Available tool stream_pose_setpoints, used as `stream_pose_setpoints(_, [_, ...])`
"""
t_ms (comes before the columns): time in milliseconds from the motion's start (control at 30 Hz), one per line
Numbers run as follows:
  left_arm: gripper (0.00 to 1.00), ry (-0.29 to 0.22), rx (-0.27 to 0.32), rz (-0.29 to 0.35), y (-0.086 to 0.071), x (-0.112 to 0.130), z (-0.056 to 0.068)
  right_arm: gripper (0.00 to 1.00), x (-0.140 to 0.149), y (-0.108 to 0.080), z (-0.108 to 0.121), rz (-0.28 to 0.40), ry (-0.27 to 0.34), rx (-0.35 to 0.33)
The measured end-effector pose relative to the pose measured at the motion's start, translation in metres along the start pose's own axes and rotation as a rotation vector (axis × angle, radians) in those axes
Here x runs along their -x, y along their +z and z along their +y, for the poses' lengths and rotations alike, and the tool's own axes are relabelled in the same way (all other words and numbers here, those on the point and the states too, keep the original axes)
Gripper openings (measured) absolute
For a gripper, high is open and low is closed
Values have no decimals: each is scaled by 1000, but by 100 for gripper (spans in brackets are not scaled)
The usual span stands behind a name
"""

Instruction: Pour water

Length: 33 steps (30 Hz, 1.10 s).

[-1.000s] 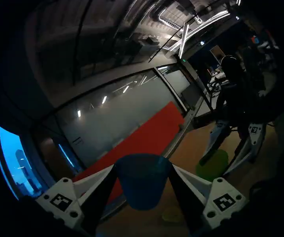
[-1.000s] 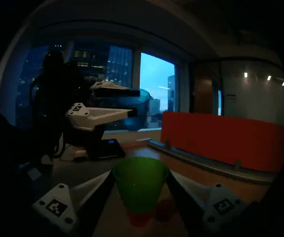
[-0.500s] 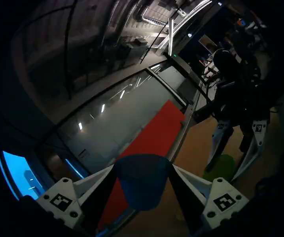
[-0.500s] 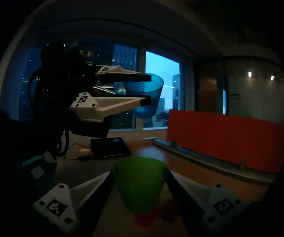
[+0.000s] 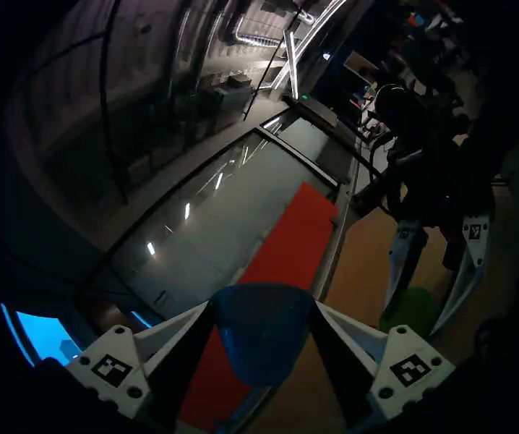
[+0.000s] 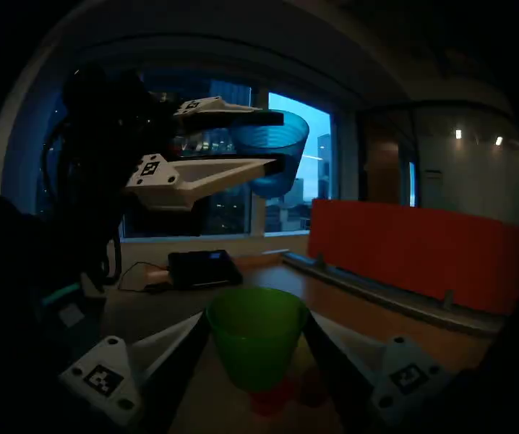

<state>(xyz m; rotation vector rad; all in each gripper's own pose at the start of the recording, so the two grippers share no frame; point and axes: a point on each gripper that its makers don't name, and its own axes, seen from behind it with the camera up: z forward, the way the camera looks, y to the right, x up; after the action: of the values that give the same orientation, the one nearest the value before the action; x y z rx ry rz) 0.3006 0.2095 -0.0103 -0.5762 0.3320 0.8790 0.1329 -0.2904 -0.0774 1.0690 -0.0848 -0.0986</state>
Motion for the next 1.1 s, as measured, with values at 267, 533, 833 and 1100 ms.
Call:
stream_pose_setpoints(267, [88,56,-1,7,3,-6,-4,92,-1,0,0,0,1,1])
stream_pose_setpoints(533, [88,98,0,16,5,-12,-4,92,-2,-1,2,0,-1,4])
stream_pose_setpoints(833, [88,148,1,16,10,-13,-2,92,-2,-1,1,1,-4,3])
stream_pose_setpoints(1100, [88,181,-6,19,12,-16,-5,92,-3,-2,1,3,-4,4])
